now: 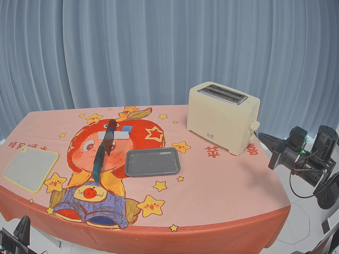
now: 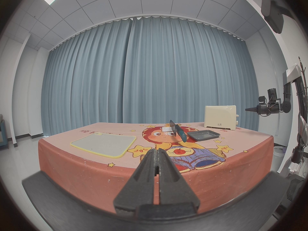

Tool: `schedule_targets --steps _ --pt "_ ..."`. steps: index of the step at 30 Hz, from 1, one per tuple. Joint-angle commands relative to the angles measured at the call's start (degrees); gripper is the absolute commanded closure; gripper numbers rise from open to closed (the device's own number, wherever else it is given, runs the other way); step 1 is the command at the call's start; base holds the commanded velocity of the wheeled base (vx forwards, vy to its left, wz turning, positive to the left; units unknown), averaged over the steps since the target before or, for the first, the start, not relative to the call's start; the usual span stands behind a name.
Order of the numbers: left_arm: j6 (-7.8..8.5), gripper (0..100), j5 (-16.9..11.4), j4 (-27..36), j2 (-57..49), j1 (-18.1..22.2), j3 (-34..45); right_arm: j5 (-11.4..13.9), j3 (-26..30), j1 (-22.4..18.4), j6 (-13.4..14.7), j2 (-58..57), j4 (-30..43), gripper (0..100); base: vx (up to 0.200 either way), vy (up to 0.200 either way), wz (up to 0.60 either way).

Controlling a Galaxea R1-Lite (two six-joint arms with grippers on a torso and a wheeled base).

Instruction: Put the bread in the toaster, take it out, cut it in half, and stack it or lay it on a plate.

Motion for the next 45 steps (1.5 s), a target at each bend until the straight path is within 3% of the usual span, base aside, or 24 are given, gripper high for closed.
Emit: schedule_targets --steps 1,45 --pt "0.00 100 -0.02 -0.01 0.00 0.02 1.01 0.03 0.63 0.04 -0.02 0.12 -0.04 100 0.000 0.000 0.00" --pt "0.00 100 -0.02 -0.01 0.00 0.02 1.01 0.03 1.60 -1.63 -0.45 5.48 -0.31 100 0.000 0.000 0.00"
